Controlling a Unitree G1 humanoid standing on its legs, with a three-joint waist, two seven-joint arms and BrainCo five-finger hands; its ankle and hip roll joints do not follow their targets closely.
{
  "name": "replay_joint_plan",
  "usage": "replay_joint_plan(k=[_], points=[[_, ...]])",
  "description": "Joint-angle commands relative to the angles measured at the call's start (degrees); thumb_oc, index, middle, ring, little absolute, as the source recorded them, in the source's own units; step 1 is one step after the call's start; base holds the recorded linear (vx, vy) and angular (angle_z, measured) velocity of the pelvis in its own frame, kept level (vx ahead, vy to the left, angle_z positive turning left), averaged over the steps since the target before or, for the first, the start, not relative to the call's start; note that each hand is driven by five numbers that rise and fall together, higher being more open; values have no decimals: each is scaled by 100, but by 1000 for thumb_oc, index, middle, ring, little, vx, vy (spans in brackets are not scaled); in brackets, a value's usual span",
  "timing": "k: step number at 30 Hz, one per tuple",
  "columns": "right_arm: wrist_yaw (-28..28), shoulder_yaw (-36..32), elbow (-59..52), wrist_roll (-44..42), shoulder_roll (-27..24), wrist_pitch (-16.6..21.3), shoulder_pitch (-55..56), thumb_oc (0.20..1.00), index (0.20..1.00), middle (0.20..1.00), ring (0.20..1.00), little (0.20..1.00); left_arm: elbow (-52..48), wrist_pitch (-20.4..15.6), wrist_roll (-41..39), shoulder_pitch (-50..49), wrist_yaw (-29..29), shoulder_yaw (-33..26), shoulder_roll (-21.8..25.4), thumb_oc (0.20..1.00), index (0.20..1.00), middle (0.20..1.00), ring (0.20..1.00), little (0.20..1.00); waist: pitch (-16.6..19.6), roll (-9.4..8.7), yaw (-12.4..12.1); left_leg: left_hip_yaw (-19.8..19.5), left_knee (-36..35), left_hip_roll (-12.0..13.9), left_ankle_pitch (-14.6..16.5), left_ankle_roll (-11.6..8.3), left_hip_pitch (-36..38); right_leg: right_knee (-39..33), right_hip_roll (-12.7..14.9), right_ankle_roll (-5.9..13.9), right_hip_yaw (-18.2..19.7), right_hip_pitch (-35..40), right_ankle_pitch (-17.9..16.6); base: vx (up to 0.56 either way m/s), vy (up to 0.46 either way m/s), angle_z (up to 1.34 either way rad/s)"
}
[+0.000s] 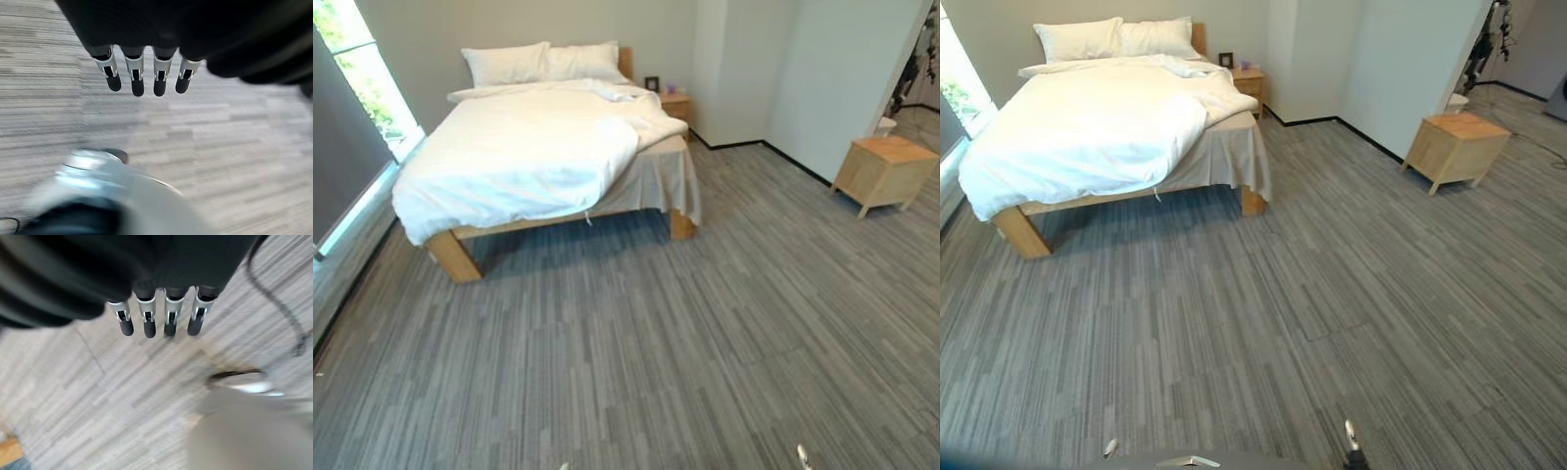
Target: Making the bed.
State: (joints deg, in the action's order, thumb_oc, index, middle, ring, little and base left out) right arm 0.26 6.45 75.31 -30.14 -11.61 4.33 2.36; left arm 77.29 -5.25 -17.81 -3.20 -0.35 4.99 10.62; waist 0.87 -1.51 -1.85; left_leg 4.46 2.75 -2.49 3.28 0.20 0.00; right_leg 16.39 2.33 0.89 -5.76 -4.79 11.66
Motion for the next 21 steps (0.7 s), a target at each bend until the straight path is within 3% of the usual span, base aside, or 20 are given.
replay_joint_plan(k=[1,5,9,11,12,15,16,21], points=[[37,-20,340,-72,19,61,-405,1000,1000,1000,1000,1000,123,-208,57,811,-26,93,-44,1000,1000,1000,1000,1000,-346,-128,1,-736,-775,394,-441,-362,541,-2137,272,640,0,1150,-1194,9,4,10],[53,5,429,7,52,34,-302,1000,1000,1000,1000,1000,-52,-276,-103,825,14,75,13,1000,1000,1000,1000,1000,-323,-124,-22,-799,-775,377,-409,-355,557,-2139,281,640,-44,1189,-1167,13,6,4],[13,-114,-185,-442,-166,154,-476,1000,1000,1000,1000,1000,-634,-414,-259,1141,172,181,309,1000,1000,1000,1000,1000,-307,-99,89,-696,-775,371,-358,-364,615,-2139,280,672,38,1185,-1188,15,24,-2],[-56,-133,-791,-505,-327,267,-651,1000,1000,1000,1000,1000,-1363,-488,-542,1304,259,256,497,1000,1000,1000,1000,1000,-335,-72,123,-671,-775,362,-351,-366,621,-2130,280,689,84,1160,-1205,-11,41,-21],[-159,-69,-1681,-335,-505,320,-704,1000,1000,1000,1000,1000,-2189,-514,-753,1382,310,290,674,1000,1000,1000,1000,1000,-366,-53,154,-643,-775,363,-357,-363,610,-2111,286,701,106,1133,-1220,-28,32,-20],[-251,-80,-2339,-219,-612,350,-703,1000,1000,1000,1000,1000,-2818,-539,-848,1372,356,291,794,1000,1000,1000,1000,1000,-404,-46,162,-628,-775,359,-363,-359,604,-2096,291,709,119,1107,-1234,-10,17,-6],[-288,-84,-3385,-72,-711,403,-575,1000,1000,1000,1000,1000,-3612,-585,-851,1306,406,268,918,1000,1000,1000,1000,1000,-429,-41,187,-595,-775,355,-357,-353,595,-2088,294,715,143,1082,-1245,8,25,-3],[-178,-44,-4347,109,-657,573,-297,1000,1000,1000,1000,1000,-4304,-668,-887,1108,391,253,847,1000,1000,1000,1000,1000,-488,-64,183,-578,-775,332,-325,-320,594,-2086,325,729,163,1073,-1249,32,24,-8]])
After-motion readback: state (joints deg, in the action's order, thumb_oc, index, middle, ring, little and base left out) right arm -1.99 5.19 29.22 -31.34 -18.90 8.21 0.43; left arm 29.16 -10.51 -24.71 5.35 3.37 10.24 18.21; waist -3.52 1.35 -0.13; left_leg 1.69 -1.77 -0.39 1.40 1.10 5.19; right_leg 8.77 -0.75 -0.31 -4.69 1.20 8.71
